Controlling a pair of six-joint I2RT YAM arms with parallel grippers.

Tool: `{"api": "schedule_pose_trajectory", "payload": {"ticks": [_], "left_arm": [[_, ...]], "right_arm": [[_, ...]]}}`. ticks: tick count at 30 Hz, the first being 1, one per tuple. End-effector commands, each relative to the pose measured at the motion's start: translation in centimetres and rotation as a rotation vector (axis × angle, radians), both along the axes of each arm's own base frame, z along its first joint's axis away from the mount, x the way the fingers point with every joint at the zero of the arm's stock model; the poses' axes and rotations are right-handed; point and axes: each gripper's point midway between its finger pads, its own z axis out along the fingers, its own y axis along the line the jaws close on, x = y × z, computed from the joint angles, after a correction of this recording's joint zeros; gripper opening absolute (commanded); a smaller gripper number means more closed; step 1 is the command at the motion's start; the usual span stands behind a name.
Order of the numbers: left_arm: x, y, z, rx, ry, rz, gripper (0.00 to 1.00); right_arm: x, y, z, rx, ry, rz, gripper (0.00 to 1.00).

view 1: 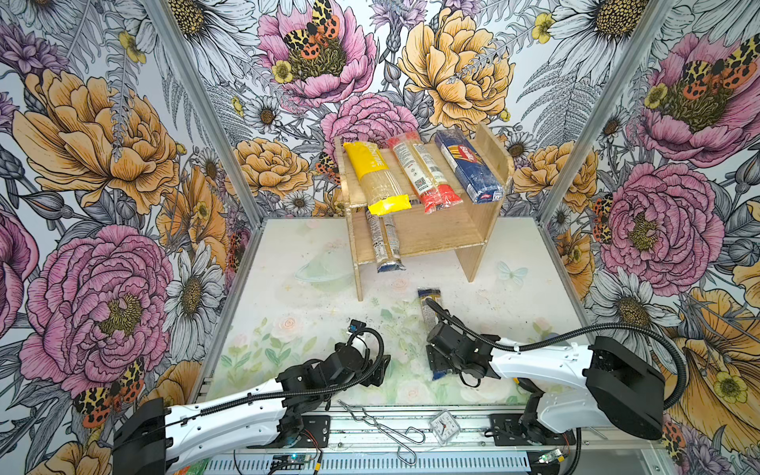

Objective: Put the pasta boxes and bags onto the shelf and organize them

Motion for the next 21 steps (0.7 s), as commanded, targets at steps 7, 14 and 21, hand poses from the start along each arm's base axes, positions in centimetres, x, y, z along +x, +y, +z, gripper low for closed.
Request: {"api": "schedule_pose_trajectory", "payload": {"ticks": [7, 14, 21], "left_arm": [[0.6, -0.9, 1.9, -0.040, -0.035, -0.019, 0.99], [0.6, -0.9, 1.8, -0.041, -0.030, -0.019, 0.99], [0.6, -0.8, 1.7, -0.041, -0.025, -0.012, 0.99]], "right_arm": [[0.5, 0.4, -0.2, 0.032, -0.057, -0.006, 0.83], [0.2, 0.5, -1.3, 0.046, -0.054, -0.001, 0.82], [-0.3, 0.6, -2.4, 0.029, -0.040, 0.013, 0.80]]}}
